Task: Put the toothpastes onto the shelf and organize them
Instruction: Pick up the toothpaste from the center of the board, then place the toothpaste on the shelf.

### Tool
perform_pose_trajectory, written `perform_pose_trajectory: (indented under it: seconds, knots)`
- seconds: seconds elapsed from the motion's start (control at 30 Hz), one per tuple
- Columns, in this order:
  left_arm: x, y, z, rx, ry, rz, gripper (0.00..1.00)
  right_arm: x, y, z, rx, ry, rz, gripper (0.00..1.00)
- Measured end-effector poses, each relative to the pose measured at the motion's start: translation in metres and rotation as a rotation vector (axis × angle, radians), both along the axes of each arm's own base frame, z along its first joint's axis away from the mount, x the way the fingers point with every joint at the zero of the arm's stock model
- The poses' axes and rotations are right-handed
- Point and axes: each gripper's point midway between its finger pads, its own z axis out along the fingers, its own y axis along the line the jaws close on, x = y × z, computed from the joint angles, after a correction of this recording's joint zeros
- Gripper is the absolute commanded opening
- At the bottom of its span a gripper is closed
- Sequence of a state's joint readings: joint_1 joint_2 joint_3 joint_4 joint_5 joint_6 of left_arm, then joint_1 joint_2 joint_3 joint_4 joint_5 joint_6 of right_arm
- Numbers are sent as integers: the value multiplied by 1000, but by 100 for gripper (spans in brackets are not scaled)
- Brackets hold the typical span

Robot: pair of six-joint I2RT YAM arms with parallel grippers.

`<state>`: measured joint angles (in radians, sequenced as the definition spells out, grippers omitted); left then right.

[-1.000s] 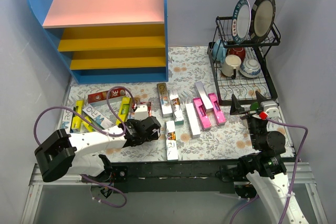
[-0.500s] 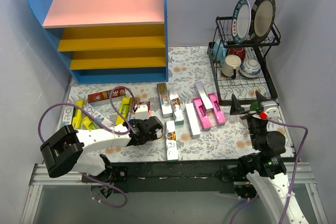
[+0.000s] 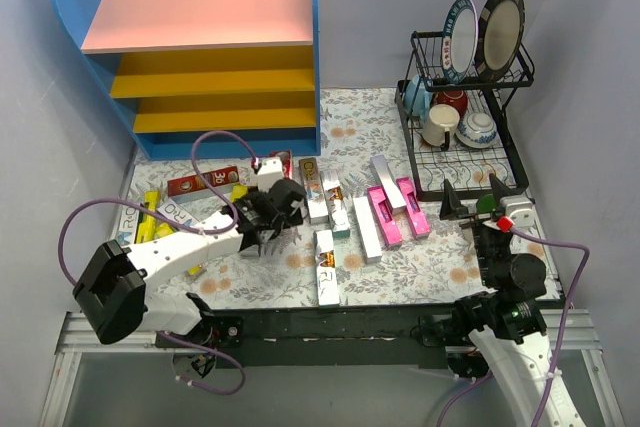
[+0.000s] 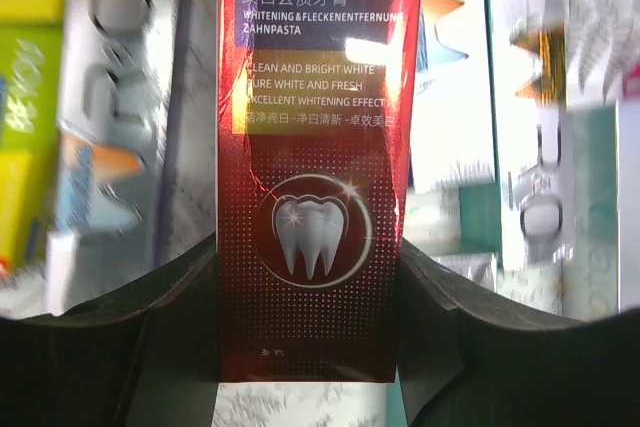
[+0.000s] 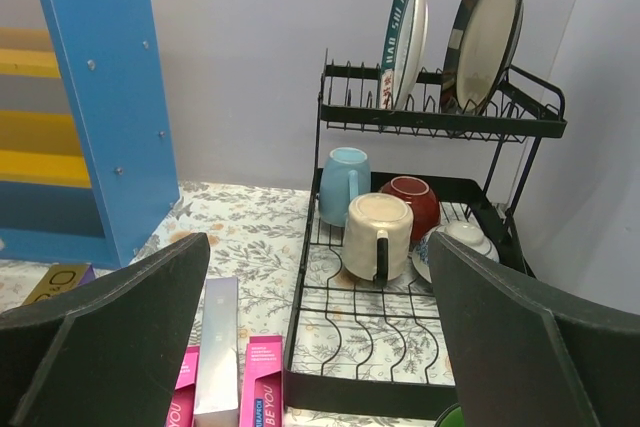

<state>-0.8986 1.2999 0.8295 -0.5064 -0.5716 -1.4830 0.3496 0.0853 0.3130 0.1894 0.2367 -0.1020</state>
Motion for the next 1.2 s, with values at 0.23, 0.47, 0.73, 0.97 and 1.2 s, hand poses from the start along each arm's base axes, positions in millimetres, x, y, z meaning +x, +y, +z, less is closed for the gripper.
perform_pose_trajectory:
  seconds: [0.23, 0.47, 0.73, 0.97, 1.2]
  knots:
    - [61, 27, 19, 35, -59, 10, 17, -4, -1, 5, 7, -21, -1, 99]
    - [104, 29, 5, 45, -73, -83, 16, -7, -4, 8, 16, -40, -7, 99]
    - [148, 38, -22, 32, -55, -76, 10, -11, -6, 12, 25, -58, -14, 99]
    - [148, 43, -22, 16, -78, -59, 11, -11, -7, 12, 28, -59, -18, 99]
    - [169, 36, -23, 21, -88, -50, 17, -11, -7, 9, 28, -55, -20, 99]
